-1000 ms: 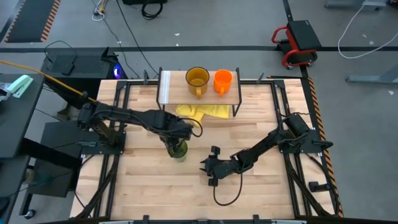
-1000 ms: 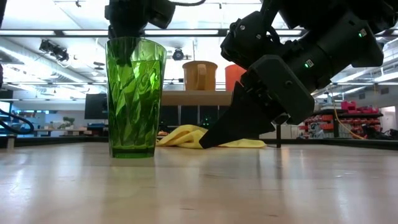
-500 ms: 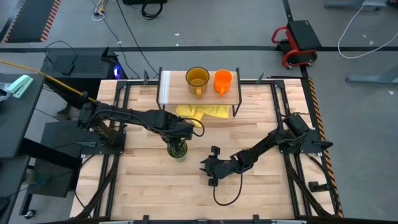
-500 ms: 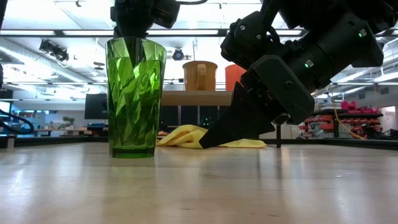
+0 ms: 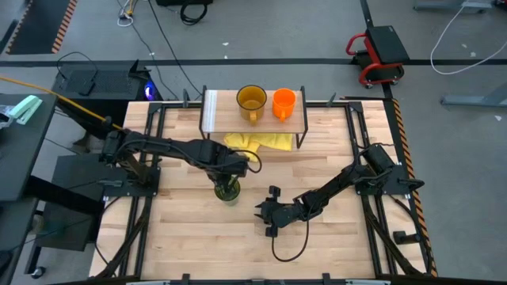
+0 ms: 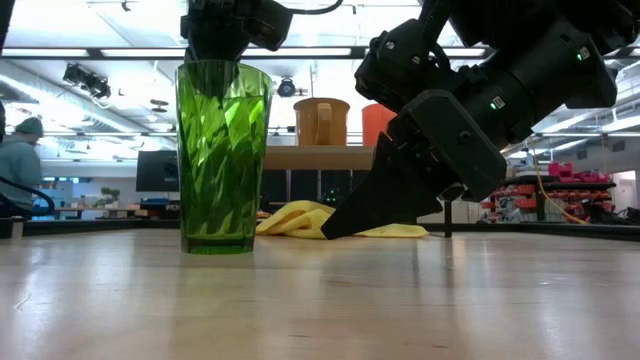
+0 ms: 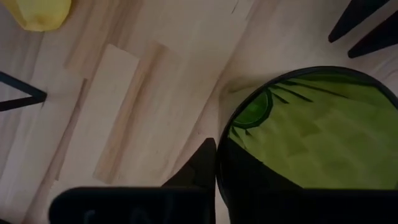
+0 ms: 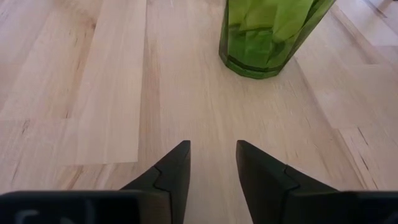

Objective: Stack small to large cups/mugs on shelf
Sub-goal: Put the green cup on the shelf

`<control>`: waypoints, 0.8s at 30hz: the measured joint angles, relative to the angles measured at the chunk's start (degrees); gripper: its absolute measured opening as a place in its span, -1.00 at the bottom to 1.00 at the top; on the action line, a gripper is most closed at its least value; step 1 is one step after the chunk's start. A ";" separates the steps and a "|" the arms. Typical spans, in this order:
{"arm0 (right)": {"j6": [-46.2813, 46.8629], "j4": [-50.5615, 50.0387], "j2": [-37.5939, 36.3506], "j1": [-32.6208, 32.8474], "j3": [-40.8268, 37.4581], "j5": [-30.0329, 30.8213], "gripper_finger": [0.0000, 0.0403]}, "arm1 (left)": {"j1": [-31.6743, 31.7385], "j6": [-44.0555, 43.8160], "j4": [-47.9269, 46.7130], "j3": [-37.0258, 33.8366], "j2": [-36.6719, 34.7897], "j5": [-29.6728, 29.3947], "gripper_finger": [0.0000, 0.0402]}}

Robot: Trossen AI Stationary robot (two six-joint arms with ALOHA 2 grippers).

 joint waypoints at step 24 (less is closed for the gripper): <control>-0.55 -0.39 -0.09 0.45 0.00 -0.02 -0.43 | 0.31 -0.78 -6.09 8.84 0.09 1.75 -0.94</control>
